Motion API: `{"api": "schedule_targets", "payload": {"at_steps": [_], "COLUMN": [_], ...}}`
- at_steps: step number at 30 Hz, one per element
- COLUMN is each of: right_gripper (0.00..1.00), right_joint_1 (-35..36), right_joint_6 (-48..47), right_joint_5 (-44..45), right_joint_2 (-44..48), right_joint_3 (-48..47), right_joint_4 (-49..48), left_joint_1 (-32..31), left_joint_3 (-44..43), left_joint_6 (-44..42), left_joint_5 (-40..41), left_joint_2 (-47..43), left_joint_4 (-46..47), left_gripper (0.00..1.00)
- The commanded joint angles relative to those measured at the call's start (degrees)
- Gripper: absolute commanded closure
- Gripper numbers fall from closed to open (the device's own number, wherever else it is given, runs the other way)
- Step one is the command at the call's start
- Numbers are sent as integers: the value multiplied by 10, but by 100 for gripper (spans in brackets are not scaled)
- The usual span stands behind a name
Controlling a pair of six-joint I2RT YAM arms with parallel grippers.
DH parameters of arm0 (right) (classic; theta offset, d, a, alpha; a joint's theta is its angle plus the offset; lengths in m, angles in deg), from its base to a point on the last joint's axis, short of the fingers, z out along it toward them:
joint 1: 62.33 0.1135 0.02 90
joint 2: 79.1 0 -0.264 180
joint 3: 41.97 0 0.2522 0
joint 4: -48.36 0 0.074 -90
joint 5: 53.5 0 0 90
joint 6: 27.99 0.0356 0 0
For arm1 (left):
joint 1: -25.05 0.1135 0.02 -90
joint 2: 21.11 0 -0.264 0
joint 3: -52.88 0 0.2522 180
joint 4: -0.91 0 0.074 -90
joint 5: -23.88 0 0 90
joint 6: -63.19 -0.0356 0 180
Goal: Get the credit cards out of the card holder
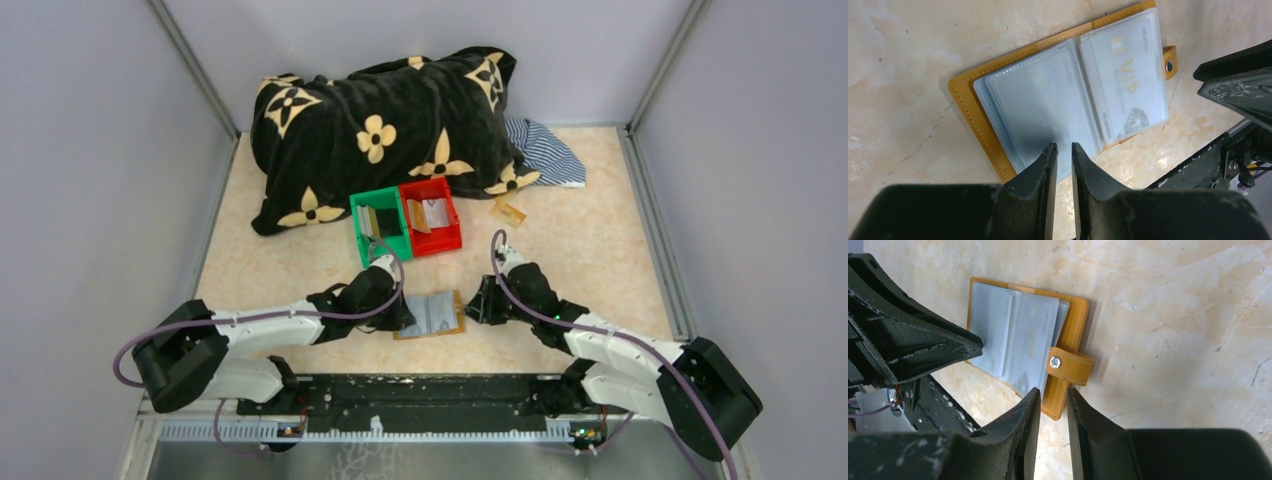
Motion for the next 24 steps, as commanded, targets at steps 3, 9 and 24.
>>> {"api": "schedule_targets", "payload": {"at_steps": [3,9,24], "right_gripper": [73,73,73], "right_joint_1": [44,68,93], "right_joint_6": [17,38,28], "right_joint_5": [23,27,17], "right_joint_2": [-1,-41,-95], "right_joint_3": [4,6,-51], "right_joint_4": [-21,-62,-82], "left_joint_1": [2,1,1], "left_joint_3": [12,13,27], "left_joint_6": [-2,-6,-5], "left_joint_5": [2,2,2], "left_joint_2": [32,34,43], "left_joint_4": [-5,-3,6], "left_gripper": [77,77,78]}}
